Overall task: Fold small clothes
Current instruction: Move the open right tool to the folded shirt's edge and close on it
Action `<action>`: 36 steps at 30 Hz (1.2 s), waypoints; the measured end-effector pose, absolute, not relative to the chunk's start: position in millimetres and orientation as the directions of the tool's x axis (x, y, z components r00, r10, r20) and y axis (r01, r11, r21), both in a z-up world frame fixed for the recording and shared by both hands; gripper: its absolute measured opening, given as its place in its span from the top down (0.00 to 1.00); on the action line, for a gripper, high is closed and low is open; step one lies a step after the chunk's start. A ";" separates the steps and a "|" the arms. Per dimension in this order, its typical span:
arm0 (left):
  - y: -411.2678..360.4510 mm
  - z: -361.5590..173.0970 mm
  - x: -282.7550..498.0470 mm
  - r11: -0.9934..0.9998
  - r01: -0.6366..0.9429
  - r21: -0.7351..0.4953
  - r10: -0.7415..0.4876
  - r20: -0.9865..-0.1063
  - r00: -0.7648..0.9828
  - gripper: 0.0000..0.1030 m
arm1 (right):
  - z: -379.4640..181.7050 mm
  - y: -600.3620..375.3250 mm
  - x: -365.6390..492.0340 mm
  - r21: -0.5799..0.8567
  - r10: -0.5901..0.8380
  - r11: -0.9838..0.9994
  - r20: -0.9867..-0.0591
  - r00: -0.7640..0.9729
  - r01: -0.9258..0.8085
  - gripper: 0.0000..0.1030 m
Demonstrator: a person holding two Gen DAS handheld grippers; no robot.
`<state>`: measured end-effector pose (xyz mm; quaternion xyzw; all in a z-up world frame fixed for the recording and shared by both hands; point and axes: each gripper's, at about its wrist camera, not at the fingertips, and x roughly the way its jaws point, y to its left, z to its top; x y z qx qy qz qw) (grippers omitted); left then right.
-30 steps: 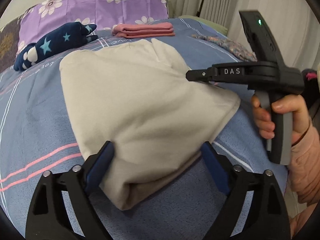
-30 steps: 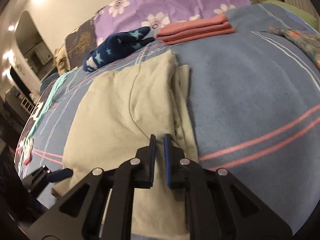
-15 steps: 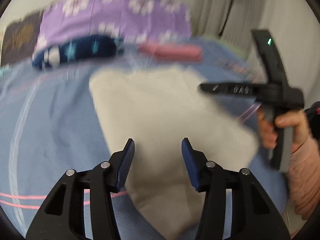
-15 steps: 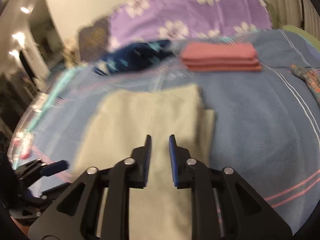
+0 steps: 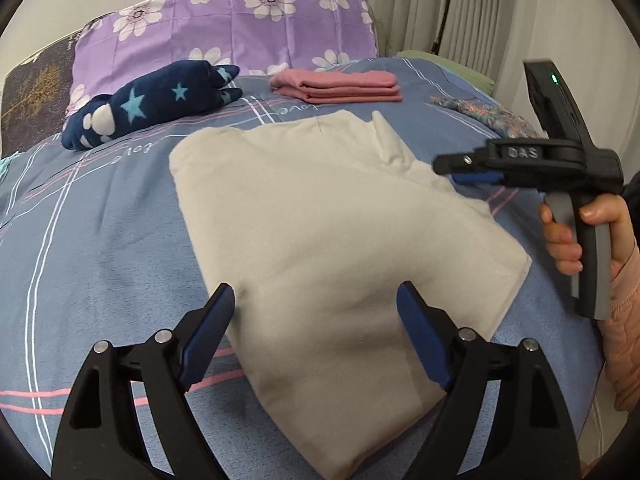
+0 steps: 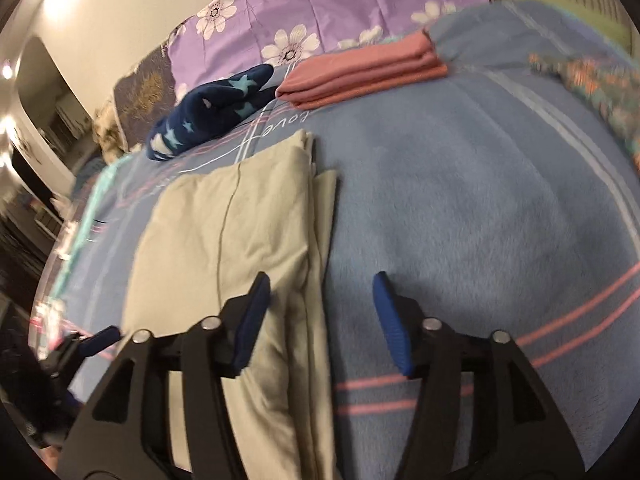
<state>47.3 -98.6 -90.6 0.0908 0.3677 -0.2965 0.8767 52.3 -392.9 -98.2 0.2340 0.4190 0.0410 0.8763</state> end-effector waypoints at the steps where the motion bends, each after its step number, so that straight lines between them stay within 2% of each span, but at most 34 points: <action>1: -97.5 -90.3 47.8 0.812 0.580 -0.057 -0.448 -0.697 0.559 0.17 | -99.5 -393.3 51.8 0.464 0.291 0.878 -0.710 0.641 0.115 0.44; 6: -100.0 -92.5 47.4 0.813 0.580 -0.046 -0.434 -0.711 0.553 0.17 | -102.3 -384.5 45.5 0.467 0.339 0.883 -0.710 0.618 0.053 0.37; 11: -100.1 -95.0 50.6 0.816 0.575 -0.054 -0.431 -0.721 0.543 0.16 | -104.0 -383.3 43.6 0.459 0.347 0.888 -0.712 0.611 0.029 0.37; 16: -93.3 -97.7 57.6 0.829 0.553 -0.081 -0.425 -0.734 0.530 0.15 | -104.9 -385.1 42.9 0.460 0.353 0.888 -0.709 0.610 0.020 0.43; 20: -75.0 -100.4 70.7 0.852 0.500 -0.154 -0.435 -0.740 0.513 0.15 | -105.9 -386.7 38.4 0.482 0.386 0.876 -0.699 0.602 -0.001 0.47; 24: -61.7 -99.7 89.9 0.833 0.476 -0.282 -0.512 -0.720 0.469 0.16 | -107.7 -391.7 40.9 0.527 0.429 0.850 -0.683 0.592 -0.008 0.47; 26: -59.5 -99.1 104.3 0.800 0.469 -0.373 -0.577 -0.694 0.431 0.31 | -109.1 -393.7 48.7 0.569 0.476 0.822 -0.666 0.574 -0.021 0.47; 28: -59.8 -101.2 118.1 0.788 0.440 -0.430 -0.601 -0.689 0.404 0.31 | -111.8 -393.1 59.0 0.601 0.523 0.798 -0.655 0.546 -0.044 0.47; 36: -69.0 -107.3 143.8 0.783 0.462 -0.417 -0.597 -0.713 0.368 0.33 | -116.4 -390.6 102.0 0.658 0.609 0.749 -0.640 0.468 -0.075 0.49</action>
